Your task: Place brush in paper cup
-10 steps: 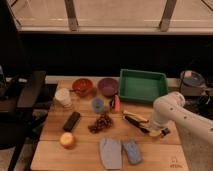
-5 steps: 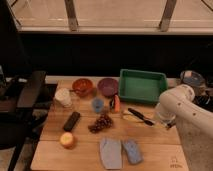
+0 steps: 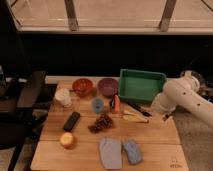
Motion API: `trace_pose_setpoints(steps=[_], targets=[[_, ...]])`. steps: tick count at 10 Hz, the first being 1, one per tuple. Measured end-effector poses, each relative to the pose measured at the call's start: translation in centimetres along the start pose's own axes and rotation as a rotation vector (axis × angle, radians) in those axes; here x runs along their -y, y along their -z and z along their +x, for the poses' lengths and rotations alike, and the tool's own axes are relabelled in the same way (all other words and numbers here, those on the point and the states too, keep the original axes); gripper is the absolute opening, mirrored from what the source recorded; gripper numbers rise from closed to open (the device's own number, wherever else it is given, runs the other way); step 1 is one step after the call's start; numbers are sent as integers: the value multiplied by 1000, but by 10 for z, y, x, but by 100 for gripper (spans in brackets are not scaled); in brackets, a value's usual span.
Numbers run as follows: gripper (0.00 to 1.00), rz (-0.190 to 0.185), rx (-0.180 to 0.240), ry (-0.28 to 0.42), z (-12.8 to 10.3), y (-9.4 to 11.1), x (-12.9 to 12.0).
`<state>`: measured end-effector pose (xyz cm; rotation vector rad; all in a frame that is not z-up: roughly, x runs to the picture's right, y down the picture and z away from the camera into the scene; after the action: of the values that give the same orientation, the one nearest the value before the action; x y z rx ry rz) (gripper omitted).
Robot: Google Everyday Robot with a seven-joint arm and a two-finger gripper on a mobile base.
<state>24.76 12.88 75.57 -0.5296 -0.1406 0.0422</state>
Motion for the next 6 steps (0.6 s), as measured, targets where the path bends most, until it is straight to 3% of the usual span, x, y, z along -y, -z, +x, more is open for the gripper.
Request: trace_pose_setpoints(steps=[2,4,5,6], targets=[[18,-1,39,79,-39,-6,14],[18,-8,77,184,-95,-13,28],[18,-12,86,214,-112,-15,30],[18,-16,81,223,-114,-16,30]])
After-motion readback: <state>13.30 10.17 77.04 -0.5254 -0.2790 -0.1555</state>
